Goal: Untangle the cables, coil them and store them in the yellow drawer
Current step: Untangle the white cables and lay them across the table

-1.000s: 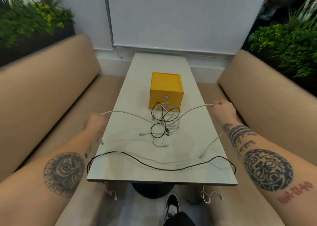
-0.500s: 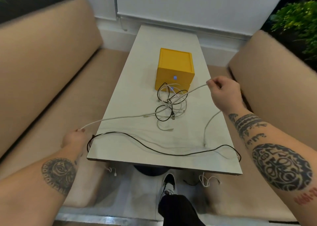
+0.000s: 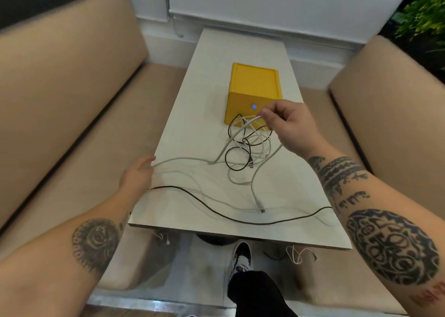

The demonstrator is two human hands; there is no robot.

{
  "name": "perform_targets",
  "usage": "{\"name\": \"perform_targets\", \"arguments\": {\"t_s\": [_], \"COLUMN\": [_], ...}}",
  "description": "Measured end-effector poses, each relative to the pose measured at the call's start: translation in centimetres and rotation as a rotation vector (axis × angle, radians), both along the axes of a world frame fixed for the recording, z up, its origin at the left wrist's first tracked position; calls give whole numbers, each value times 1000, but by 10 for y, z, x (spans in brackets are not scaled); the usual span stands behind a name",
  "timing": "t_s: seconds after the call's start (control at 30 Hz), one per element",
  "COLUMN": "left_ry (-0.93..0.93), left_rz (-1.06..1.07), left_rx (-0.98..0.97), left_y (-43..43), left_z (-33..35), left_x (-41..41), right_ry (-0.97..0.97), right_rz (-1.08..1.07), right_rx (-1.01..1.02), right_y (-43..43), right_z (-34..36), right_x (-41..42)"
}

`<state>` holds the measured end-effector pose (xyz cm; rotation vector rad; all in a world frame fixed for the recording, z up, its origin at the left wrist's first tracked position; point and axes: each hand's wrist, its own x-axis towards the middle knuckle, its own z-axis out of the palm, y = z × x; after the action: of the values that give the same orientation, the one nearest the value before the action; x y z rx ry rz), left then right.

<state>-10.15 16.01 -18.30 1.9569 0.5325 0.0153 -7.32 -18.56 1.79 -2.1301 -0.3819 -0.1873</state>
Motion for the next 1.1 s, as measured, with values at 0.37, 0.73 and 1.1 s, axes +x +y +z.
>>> {"name": "perform_targets", "arguments": {"t_s": [0.37, 0.73, 1.1], "left_ry": [-60, -34, -93], "left_rz": [-293, -718, -333], "left_rx": [408, 280, 399], "left_y": [3, -38, 21], "left_z": [34, 40, 40], "left_x": [22, 16, 12], "right_ry": [-152, -108, 57], "right_rz": [88, 134, 34], "right_rx": [1, -13, -536], "right_y": [14, 28, -30], "right_z": [49, 44, 46], "right_x": [8, 7, -4]}}
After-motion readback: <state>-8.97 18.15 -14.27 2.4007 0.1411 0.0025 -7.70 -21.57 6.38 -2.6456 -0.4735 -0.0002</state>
